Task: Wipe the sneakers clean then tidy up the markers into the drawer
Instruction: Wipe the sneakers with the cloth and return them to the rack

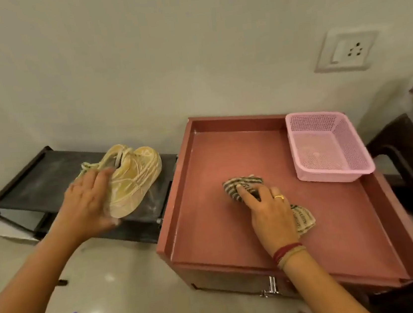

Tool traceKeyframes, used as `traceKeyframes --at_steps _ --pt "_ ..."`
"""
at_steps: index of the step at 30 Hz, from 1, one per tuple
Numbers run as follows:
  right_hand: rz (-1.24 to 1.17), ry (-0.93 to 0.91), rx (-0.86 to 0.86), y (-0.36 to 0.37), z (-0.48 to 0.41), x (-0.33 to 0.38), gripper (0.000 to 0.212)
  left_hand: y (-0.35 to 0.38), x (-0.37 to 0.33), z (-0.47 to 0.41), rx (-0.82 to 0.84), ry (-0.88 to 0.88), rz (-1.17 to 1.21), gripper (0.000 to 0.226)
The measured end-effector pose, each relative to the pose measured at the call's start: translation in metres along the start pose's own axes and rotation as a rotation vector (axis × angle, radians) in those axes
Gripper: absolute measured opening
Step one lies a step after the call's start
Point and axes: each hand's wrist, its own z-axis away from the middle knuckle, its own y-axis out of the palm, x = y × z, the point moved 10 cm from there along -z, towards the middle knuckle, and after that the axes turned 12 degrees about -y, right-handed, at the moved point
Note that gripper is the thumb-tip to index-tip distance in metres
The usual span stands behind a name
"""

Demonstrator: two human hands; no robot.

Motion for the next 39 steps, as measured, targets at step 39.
traceKeyframes --at_steps 39 --pt "-0.623 -0.266 -0.037 -0.104 0.028 0.082 0.045 -0.052 -0.180 0.098 0.141 0.323 0.757 0.128"
